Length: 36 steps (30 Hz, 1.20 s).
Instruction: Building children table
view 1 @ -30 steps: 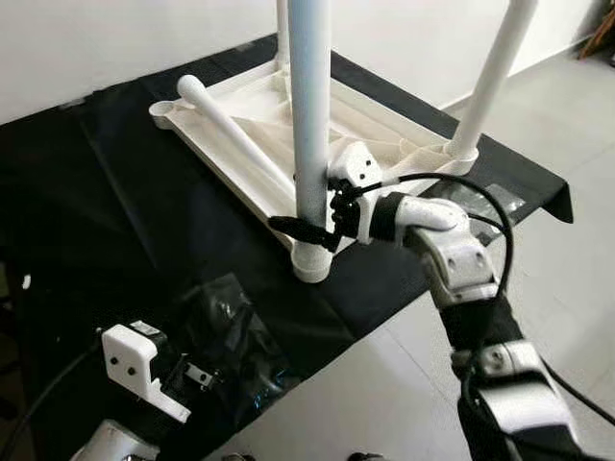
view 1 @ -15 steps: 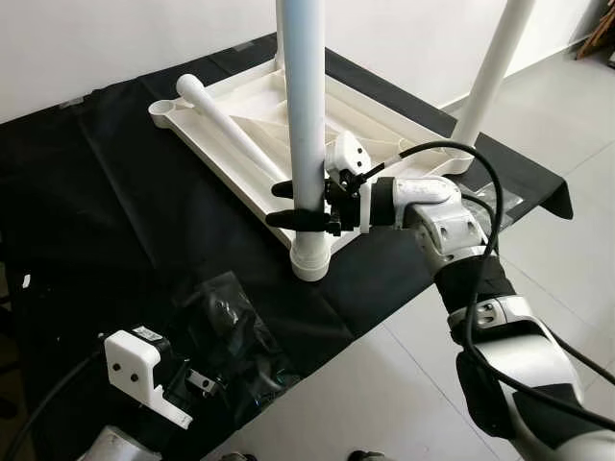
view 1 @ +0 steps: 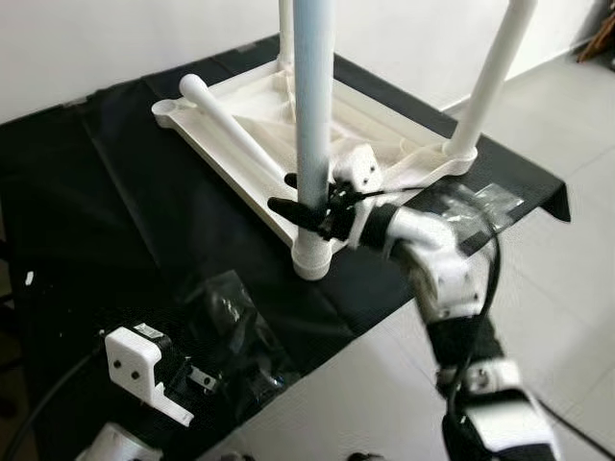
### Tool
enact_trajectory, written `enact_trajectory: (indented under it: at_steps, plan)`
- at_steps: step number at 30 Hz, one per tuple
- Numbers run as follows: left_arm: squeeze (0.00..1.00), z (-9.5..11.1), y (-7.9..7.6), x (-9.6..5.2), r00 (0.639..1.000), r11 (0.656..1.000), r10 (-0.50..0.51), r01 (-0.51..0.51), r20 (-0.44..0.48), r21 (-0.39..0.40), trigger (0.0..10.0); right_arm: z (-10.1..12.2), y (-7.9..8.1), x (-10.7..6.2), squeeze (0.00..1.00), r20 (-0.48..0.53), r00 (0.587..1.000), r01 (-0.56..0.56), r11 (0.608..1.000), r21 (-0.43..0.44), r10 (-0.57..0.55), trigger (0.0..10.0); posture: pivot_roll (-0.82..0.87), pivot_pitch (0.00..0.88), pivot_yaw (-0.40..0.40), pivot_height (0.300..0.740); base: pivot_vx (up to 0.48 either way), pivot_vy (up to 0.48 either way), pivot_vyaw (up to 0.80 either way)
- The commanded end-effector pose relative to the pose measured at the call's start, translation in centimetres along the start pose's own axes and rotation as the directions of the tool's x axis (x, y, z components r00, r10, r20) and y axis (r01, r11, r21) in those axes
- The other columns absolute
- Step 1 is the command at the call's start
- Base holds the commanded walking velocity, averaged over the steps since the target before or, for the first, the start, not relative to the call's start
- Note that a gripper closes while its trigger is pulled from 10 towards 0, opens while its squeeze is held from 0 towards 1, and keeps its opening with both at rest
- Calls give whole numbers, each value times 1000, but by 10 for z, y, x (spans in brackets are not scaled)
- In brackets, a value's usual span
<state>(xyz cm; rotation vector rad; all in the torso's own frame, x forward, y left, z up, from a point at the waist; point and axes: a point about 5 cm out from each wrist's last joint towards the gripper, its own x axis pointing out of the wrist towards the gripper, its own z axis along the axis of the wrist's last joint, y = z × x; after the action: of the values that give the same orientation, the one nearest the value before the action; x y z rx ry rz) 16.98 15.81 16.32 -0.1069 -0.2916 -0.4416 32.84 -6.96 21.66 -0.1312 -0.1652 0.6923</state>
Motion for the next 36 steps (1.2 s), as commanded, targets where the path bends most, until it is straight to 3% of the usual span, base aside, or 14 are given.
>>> enact_trajectory:
  at_steps: [1, 2, 8, 9, 12, 13, 14, 15, 19, 25, 26, 27, 28, 36]
  plan:
    - [0, -2, 2, -3, 1000, 1000, 10, -10, -13, -3, 10000, -28, 0, -14, 0, -165, 975, 149, 988, -30, -152, 0, 53, 219, 3, 740, 0, 0, 0]
    - [0, -4, 4, -1, 1000, 1000, 8, -8, -14, 1, 10000, -33, 32, -26, 0, -186, 959, 217, 976, -11, -215, 0, 47, 202, 13, 740, 0, 0, 0]
    - [0, -6, 6, 0, 1000, 1000, 5, -5, -17, 5, 10000, -32, 41, -19, 0, -173, 970, 173, 985, 11, -169, 0, 52, 192, 11, 740, 0, 0, 0]
    - [0, -6, 7, 0, 1000, 1000, 8, -8, -17, 6, 10000, -30, 42, -16, 0, -170, 976, 141, 990, 22, -135, 2196, 56, 189, 15, 740, 0, 0, 0]
    - [0, -6, 8, 0, 1000, 1000, 13, -13, -16, 9, 10000, -26, 45, -12, 0, -169, 981, 105, 994, 35, -98, 2196, 60, 189, 18, 740, 0, 0, 0]
    - [0, -6, 8, 0, 1000, 1000, 13, -13, -16, 8, 10000, -22, 44, -10, 0, -146, 987, 78, 997, 30, -73, 10000, 70, 186, 23, 740, 0, 0, 0]
    - [0, -6, 8, 1, 1000, 1000, 13, -13, -16, 8, 10000, -20, 44, -9, 0, -130, 990, 57, 998, 25, -53, 10000, 70, 186, 23, 740, 0, 0, 0]
    - [0, -6, 8, 1, 1000, 1000, 13, -13, -17, 8, 10000, -14, 40, -7, 1000, -109, 994, 0, 999, 35, 4, 10000, 74, 186, 23, 740, 0, 0, 0]
    - [0, -6, 7, 1, 1000, 1000, 14, -14, -18, 8, 10000, -1, 24, -3, 1000, -56, 979, -196, 980, 41, 198, 10000, 79, 186, 20, 740, 0, 0, 0]
    - [0, -6, 6, 1, 1000, 1000, 18, -18, -15, 8, 10000, 6, 5, -11, 1000, -104, 898, -439, 891, -120, 428, 10000, 90, 187, 15, 740, 0, 0, 0]
    - [0, -6, 5, 1, 1000, 1000, 20, -19, -14, 9, 10000, 6, -15, -14, 267, -171, 848, -528, 825, -200, 501, 10000, 99, 188, 10, 740, 0, 0, 0]
    - [0, -6, 5, 1, 1000, 1000, 20, -19, -14, 9, 10000, 6, -15, -14, 267, -171, 848, -528, 825, -200, 501, 10000, 99, 188, 10, 740, 0, 0, 0]
    - [0, -5, 5, 0, 1000, 1000, 21, -21, -13, 9, 10000, 9, -27, -11, 0, -183, 848, -529, 823, -210, 498, 10000, 105, 192, 8, 740, 0, 0, 0]
    - [0, -3, 4, -3, 1000, 1000, 25, -25, -19, 16, 10000, 18, -50, 1, 0, -199, 799, -600, 775, -196, 568, 10000, 138, 206, 17, 740, 0, 0, 0]
